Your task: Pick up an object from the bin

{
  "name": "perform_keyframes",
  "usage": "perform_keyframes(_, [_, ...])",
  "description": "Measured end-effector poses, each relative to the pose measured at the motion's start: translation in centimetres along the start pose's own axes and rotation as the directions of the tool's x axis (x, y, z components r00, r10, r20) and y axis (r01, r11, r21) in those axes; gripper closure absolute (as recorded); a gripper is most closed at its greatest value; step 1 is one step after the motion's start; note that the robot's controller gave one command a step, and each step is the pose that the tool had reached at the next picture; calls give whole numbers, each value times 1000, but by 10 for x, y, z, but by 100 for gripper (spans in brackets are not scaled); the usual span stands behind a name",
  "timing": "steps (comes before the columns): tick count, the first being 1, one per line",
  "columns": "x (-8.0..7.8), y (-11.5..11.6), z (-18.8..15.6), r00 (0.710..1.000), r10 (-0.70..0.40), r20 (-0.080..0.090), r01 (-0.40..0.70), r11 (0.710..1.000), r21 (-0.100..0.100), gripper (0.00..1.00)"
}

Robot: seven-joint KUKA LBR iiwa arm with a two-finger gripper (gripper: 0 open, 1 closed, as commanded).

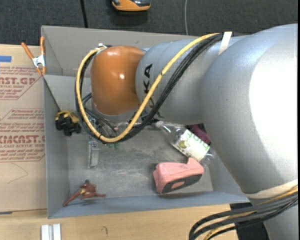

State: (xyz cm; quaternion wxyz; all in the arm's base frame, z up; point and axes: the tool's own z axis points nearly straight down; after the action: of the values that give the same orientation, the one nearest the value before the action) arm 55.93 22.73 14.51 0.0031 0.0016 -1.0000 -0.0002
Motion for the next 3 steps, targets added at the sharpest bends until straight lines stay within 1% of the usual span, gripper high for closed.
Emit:
perform_keyframes(1, [-2, -1, -5, 1000, 2, 7, -2, 1000, -1, 0])
perform_keyframes(2, [36, 7, 40, 1000, -29, 10, 29, 1000, -2, 0])
perform_keyframes(3, [76, 12, 55, 1000, 9, 5, -9, 1000, 1, 0])
